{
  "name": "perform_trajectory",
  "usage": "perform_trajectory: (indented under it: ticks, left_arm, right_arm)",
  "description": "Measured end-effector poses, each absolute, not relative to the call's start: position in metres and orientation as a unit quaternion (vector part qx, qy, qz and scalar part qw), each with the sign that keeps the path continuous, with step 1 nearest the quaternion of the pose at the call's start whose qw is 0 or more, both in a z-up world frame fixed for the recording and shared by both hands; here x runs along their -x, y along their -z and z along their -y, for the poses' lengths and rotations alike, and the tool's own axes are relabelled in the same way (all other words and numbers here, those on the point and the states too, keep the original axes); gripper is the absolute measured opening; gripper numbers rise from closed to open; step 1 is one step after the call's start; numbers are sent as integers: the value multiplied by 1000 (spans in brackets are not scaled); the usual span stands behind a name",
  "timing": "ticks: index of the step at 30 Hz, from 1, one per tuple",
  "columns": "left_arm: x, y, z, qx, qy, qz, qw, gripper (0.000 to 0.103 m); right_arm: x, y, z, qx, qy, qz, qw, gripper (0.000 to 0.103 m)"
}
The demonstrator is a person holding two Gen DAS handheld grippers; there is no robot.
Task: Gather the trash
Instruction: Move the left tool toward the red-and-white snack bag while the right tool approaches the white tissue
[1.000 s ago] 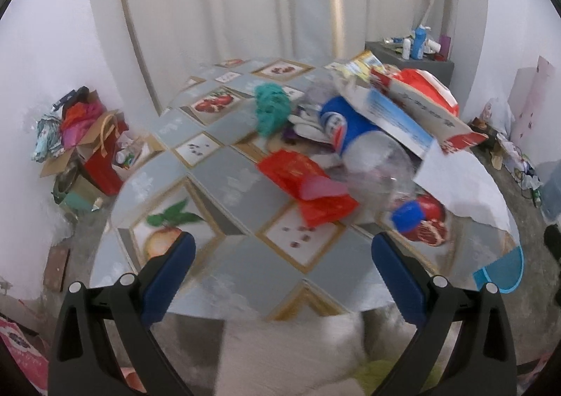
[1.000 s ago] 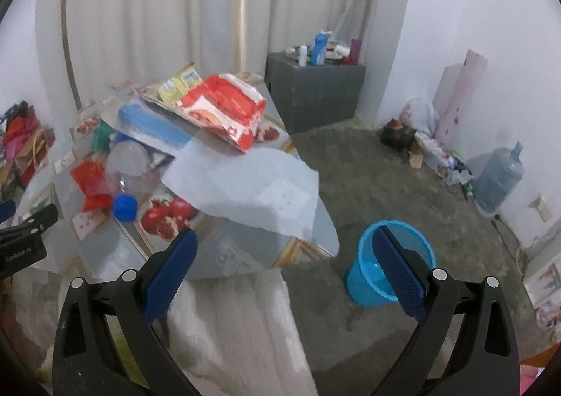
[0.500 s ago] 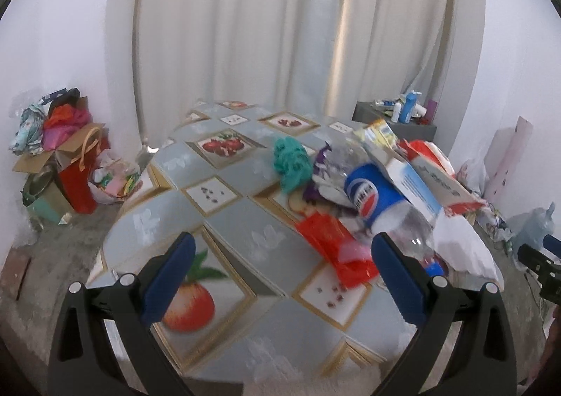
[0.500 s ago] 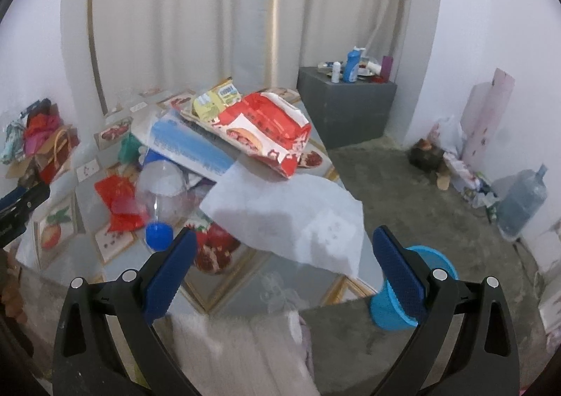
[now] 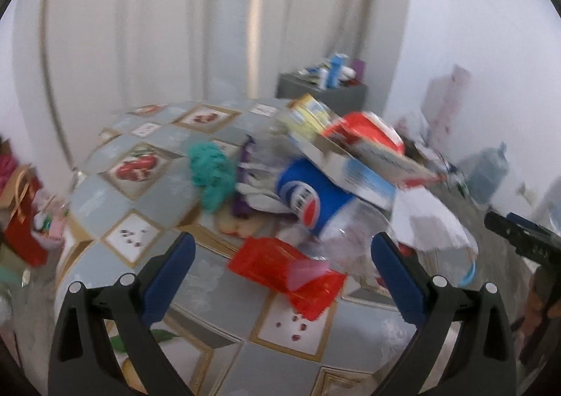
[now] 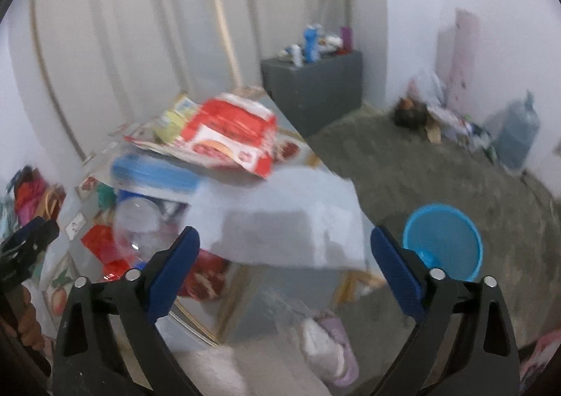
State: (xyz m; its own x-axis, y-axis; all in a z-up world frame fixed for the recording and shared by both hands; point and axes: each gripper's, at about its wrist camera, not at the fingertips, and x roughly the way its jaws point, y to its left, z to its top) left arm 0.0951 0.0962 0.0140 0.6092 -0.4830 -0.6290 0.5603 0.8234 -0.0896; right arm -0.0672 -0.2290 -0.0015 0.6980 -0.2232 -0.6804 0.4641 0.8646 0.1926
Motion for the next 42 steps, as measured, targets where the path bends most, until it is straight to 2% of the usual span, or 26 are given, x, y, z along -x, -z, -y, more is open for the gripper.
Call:
perform_trajectory:
  ticks: [11,20,27,35,42]
  left_arm:
    - [-82,-13,-79,-41,263,-343,901,77]
    - [-80,-36,-71,14,197,-337,921,64]
    - [-73,-80,-31,2,259,-292,921,63]
    - [-106,-122,25,-56,340,-262,901,62]
    - [-134,-93,34,-45,313,-326,891,60]
  right_arm:
    - [52,18,267,-213,142,-360,897,67]
    - [31,14,296,-191,87,-363,908,57]
    - [41,5,304,-193,85,-340,917,55]
    - [39,2,314,-204,113,-337,912,54]
    - [31,24,327,-226,130,-375,889,57]
